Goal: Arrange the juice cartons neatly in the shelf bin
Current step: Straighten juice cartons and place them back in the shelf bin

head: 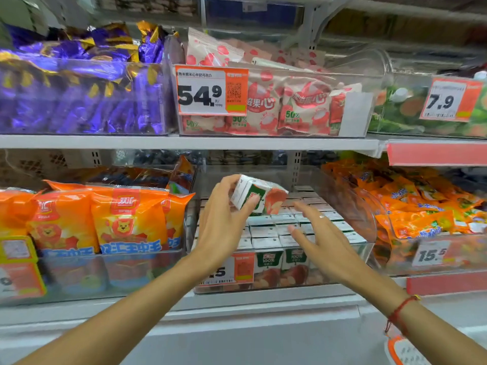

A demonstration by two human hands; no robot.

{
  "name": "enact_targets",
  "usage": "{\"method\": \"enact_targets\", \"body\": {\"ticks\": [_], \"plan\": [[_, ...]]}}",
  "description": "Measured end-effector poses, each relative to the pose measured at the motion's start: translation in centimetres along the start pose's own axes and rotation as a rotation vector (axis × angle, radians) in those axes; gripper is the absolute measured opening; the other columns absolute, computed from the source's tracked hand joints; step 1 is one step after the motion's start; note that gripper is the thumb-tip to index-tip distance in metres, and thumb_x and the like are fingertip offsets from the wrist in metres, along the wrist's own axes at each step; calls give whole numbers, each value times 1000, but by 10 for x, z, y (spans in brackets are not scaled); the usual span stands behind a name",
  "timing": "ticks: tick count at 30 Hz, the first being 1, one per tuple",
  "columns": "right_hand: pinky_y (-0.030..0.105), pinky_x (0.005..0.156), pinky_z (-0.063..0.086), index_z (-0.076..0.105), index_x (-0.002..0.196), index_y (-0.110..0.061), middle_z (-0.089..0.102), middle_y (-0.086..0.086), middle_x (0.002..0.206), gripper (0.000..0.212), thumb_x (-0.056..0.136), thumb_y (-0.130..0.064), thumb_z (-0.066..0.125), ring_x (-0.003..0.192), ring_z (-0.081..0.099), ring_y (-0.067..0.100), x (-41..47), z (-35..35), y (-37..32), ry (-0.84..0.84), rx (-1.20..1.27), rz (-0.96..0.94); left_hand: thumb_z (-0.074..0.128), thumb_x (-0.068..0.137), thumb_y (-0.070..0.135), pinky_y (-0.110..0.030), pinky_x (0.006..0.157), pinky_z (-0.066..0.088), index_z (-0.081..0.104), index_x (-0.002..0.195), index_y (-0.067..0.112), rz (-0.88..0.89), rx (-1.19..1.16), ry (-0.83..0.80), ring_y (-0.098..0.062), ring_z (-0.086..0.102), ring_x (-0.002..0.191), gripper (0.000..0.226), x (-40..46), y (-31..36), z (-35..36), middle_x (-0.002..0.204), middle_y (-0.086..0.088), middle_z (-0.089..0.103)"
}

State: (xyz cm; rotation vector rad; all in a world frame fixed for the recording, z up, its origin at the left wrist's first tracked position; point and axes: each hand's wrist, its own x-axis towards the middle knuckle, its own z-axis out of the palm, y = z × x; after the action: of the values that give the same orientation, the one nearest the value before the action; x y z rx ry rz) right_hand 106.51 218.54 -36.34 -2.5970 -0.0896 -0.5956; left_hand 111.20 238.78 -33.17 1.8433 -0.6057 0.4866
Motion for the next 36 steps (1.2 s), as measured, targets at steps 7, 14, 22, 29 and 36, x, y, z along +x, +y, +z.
{"method": "enact_targets", "body": {"ticks": [7, 14, 22, 29, 36], "plan": [[24, 78, 33, 53, 133, -33, 59, -10, 133, 41, 100, -48, 34, 117, 53, 12, 9, 11, 14, 25, -254, -8, 60, 95, 29, -31, 79, 37, 45, 132, 19, -113, 271, 17, -26, 52, 114, 41, 44, -39, 39, 127, -4, 53], [24, 78, 36, 56, 130, -33, 59, -12, 131, 40, 100, -46, 32, 115, 54, 11, 8, 12, 14, 21, -269, -19, 64, 92, 33, -36, 93, 46, 46, 141, 24, 55, 619, -392, -27, 54, 120, 54, 85, -36, 14, 138, -3, 56], [25, 73, 38, 59, 126, -33, 60, -13, 130, 37, 100, -44, 35, 113, 54, 11, 7, 8, 13, -1, -224, -14, 57, 97, 28, -33, 112, 33, 37, 149, 15, 5, 757, -842, -23, 39, 138, 57, 109, -39, 35, 153, -4, 39], [28, 80, 44, 60, 123, -34, 61, -14, 126, 36, 100, -42, 33, 111, 54, 11, 6, 9, 13, 10, -241, -31, 58, 97, 26, -34, 102, 45, 55, 133, 12, -21, 569, -741, -20, 56, 118, 39, 97, -64, 32, 134, -7, 58], [27, 89, 40, 54, 133, -37, 55, -16, 136, 74, 88, -72, 8, 122, 50, 9, 1, 2, 20, -67, -274, -117, 50, 100, 37, -38, 104, 43, 63, 124, 27, 44, 644, -710, -17, 54, 121, 29, 105, -70, 26, 134, 5, 58]]}}
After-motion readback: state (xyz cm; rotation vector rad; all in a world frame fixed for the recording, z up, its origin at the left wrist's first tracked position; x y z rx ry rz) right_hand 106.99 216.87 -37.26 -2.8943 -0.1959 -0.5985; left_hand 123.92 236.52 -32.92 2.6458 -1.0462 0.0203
